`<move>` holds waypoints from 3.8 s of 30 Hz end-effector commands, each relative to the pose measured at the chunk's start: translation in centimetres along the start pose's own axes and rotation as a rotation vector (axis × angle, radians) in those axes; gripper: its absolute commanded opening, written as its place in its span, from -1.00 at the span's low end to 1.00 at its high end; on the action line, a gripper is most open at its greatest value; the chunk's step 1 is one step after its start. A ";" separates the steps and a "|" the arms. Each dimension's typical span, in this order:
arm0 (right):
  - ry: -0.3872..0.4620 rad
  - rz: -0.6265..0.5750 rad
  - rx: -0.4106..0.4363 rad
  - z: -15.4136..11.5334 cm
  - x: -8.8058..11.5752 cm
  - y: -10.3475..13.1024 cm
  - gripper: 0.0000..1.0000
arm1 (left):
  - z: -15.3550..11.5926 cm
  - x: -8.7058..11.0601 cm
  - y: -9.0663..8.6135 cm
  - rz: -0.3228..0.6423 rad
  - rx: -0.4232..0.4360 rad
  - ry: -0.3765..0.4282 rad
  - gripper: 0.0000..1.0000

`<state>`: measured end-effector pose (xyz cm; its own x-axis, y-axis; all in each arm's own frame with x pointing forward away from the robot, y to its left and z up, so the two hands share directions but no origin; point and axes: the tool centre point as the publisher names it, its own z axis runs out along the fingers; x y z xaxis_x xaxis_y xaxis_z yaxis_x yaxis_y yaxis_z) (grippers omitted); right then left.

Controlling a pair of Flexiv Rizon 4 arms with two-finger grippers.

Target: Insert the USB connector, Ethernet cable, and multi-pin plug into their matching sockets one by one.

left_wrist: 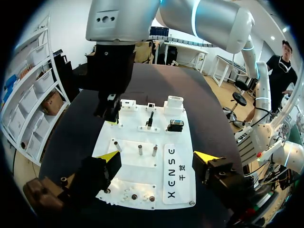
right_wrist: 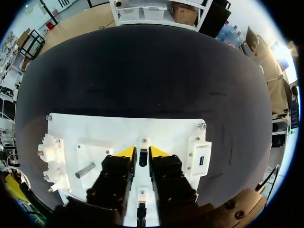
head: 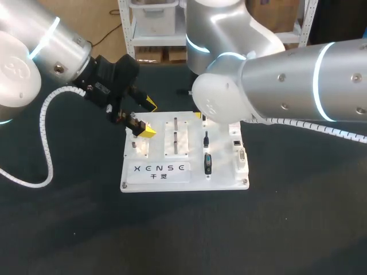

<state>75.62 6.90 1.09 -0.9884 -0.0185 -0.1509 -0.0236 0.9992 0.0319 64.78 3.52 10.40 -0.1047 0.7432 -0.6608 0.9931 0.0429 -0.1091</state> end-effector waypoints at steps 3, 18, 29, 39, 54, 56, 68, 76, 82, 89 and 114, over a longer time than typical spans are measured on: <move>-0.025 -0.004 -0.011 -0.5 0.1 -0.2 -1.00 | 0.0 0.1 -0.1 0.002 -0.002 -0.002 1.00; -0.170 -0.044 -0.005 -4.8 0.6 -1.4 -1.00 | 0.0 0.1 -0.1 0.002 -0.002 -0.002 1.00; -0.182 -0.002 0.038 -4.2 1.3 -6.3 -1.00 | 0.0 0.1 -0.1 0.002 -0.002 -0.002 1.00; -0.167 0.011 0.060 -3.4 1.5 -7.6 -1.00 | 0.0 0.1 -0.1 0.002 -0.002 -0.002 1.00; -0.147 0.014 0.062 -2.1 1.0 -7.8 -1.00 | 0.0 0.1 -0.1 0.002 -0.002 -0.002 1.00; -0.145 0.011 0.062 -2.1 1.0 -7.7 -1.00 | 0.0 0.1 -0.1 0.002 -0.002 -0.002 1.00; -0.142 0.006 0.065 -1.7 1.2 -8.0 -1.00 | 0.0 0.1 -0.1 0.002 -0.002 -0.002 1.00; -0.137 0.017 0.057 -1.5 1.7 -7.9 -1.00 | 0.0 0.1 -0.1 0.002 -0.002 -0.002 1.00; -0.129 0.035 0.067 -1.0 2.0 -8.2 -1.00 | 0.0 0.1 -0.1 0.002 -0.002 -0.002 1.00; -0.107 0.076 0.079 0.4 1.5 -8.9 -1.00 | 0.0 0.1 -0.1 0.002 -0.002 -0.002 1.00; -0.224 0.019 0.047 -6.3 3.8 -2.7 1.00 | 0.0 0.1 -0.1 0.002 -0.002 -0.002 1.00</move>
<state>72.46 3.84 6.40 -0.9398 0.0036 -0.3417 0.0067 0.9999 -0.0078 64.77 3.51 10.41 -0.1047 0.7431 -0.6609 0.9931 0.0429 -0.1091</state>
